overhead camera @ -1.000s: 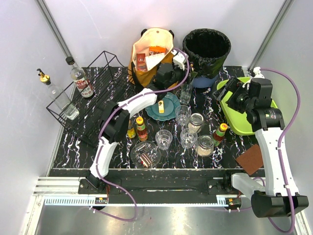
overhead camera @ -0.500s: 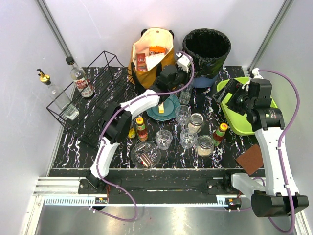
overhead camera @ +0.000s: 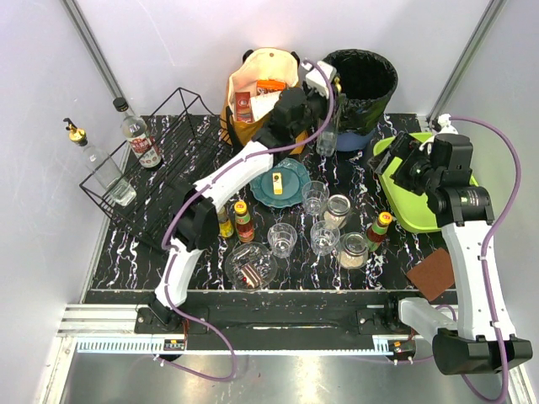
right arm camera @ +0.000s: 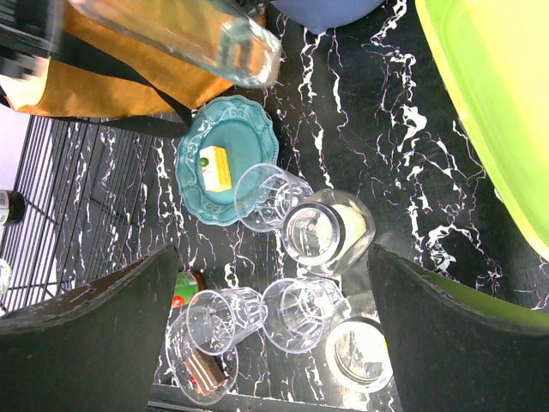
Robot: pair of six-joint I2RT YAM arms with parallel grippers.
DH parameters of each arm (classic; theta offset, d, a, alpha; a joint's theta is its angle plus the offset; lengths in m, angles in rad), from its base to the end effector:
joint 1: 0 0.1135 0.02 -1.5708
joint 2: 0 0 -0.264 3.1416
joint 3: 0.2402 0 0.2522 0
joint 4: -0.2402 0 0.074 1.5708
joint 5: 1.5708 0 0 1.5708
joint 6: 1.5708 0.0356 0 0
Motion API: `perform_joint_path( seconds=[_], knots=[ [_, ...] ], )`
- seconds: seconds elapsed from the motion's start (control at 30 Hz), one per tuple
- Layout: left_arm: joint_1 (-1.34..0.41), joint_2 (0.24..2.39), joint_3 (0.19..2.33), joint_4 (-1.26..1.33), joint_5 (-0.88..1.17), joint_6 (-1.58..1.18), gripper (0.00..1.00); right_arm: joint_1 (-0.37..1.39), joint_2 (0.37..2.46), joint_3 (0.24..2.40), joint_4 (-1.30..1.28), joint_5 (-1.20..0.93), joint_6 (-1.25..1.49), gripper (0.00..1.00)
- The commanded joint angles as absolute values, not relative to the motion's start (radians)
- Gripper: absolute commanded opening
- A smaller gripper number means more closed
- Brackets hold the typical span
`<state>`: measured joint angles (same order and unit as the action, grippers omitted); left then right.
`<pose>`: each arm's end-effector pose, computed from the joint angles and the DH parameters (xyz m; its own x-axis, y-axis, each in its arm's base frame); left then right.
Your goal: Clear the kitchen counter
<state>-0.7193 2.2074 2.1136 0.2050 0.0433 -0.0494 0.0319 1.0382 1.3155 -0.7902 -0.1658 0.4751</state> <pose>0.4017 -0.3539 0.3747 0.0493 -0.1087 -0.9928 0.6939 0.7187 -0.0443 0.1999 0.0123 0.4122 -0.5163 0.4349 -0.7378 0.0686 0.8797 0.4706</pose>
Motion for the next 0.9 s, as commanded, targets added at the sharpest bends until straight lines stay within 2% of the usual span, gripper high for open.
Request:
perform_joint_path(
  seconds=[0.0, 0.17, 0.43, 0.8, 0.87],
  knots=[
    [-0.715, 2.033, 2.293, 0.276, -0.075, -0.008, 0.0, 0.032, 1.009, 1.353, -0.773, -0.144, 0.463, 0.96],
    [-0.67, 1.967, 2.376, 0.132, -0.146, 0.003, 0.0, 0.032, 0.996, 1.335, -0.752, -0.14, 0.469, 0.96],
    [-0.519, 1.778, 2.266, 0.052, -0.27, -0.067, 0.0, 0.034, 0.996, 1.319, -0.727, -0.14, 0.479, 0.96],
    [-0.321, 1.747, 2.267, -0.011, -0.417, -0.066, 0.0, 0.032, 1.029, 1.301, -0.693, -0.163, 0.488, 0.96],
    [-0.308, 1.755, 2.27, -0.005, -0.498, -0.04, 0.0, 0.032, 1.038, 1.299, -0.689, -0.164, 0.486, 0.96]
  ],
)
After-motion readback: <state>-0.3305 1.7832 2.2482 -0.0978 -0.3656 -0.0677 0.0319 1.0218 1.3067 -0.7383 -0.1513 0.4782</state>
